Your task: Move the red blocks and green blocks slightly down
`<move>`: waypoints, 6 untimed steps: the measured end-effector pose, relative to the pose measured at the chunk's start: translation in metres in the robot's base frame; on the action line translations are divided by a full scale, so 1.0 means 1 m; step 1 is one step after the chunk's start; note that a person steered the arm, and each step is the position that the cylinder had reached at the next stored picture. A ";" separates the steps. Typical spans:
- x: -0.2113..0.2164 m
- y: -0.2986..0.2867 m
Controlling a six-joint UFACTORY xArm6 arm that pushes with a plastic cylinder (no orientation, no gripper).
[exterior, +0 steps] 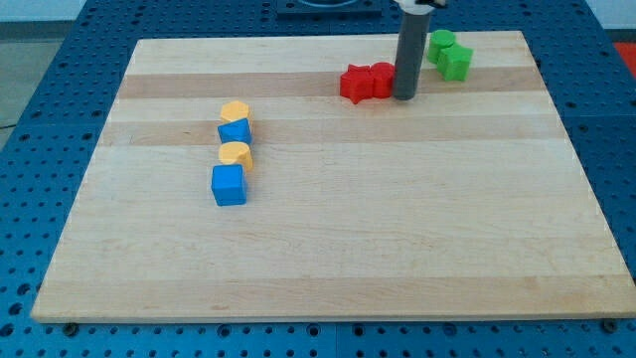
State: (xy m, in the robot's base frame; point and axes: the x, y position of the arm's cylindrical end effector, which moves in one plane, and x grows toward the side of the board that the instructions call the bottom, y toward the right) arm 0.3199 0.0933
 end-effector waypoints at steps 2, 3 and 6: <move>0.009 0.033; -0.008 0.009; -0.093 0.005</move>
State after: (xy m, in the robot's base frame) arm 0.2264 0.0987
